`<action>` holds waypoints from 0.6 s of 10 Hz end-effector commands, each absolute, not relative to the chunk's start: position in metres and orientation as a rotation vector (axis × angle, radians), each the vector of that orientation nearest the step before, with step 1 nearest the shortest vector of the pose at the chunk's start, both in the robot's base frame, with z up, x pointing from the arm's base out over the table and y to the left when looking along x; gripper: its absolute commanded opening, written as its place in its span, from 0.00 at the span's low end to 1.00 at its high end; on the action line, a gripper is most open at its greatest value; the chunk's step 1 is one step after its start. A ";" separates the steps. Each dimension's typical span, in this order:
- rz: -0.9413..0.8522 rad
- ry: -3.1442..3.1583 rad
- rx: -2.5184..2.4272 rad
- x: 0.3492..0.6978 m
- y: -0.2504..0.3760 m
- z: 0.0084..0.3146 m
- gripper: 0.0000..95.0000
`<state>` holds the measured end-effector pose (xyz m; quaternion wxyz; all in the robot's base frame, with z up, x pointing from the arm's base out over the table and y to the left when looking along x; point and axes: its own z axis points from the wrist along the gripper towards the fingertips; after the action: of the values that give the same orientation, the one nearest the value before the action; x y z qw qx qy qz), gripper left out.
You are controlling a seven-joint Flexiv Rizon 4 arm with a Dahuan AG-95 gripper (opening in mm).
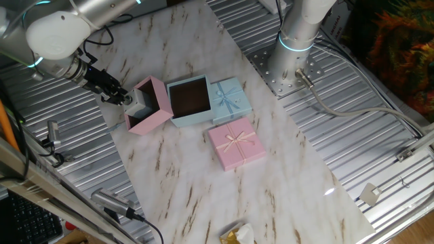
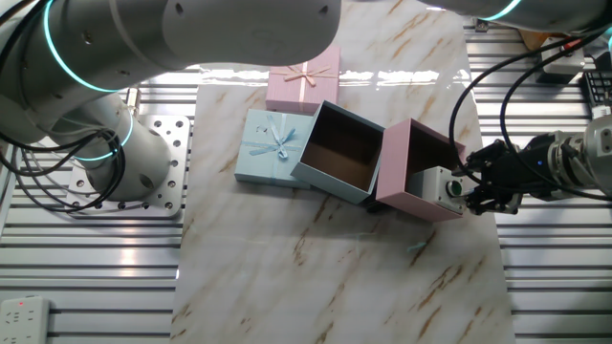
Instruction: Move an object from one box to another
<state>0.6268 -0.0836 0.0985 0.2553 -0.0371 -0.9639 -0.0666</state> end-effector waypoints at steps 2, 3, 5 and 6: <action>-0.181 -2.616 -0.099 0.627 -0.084 0.098 0.40; -0.181 -2.615 -0.098 0.627 -0.084 0.098 0.40; -0.181 -2.614 -0.096 0.626 -0.084 0.097 0.40; -0.181 -2.614 -0.095 0.626 -0.085 0.096 0.40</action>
<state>0.6258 -0.0851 0.0965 0.2581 -0.0352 -0.9632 -0.0666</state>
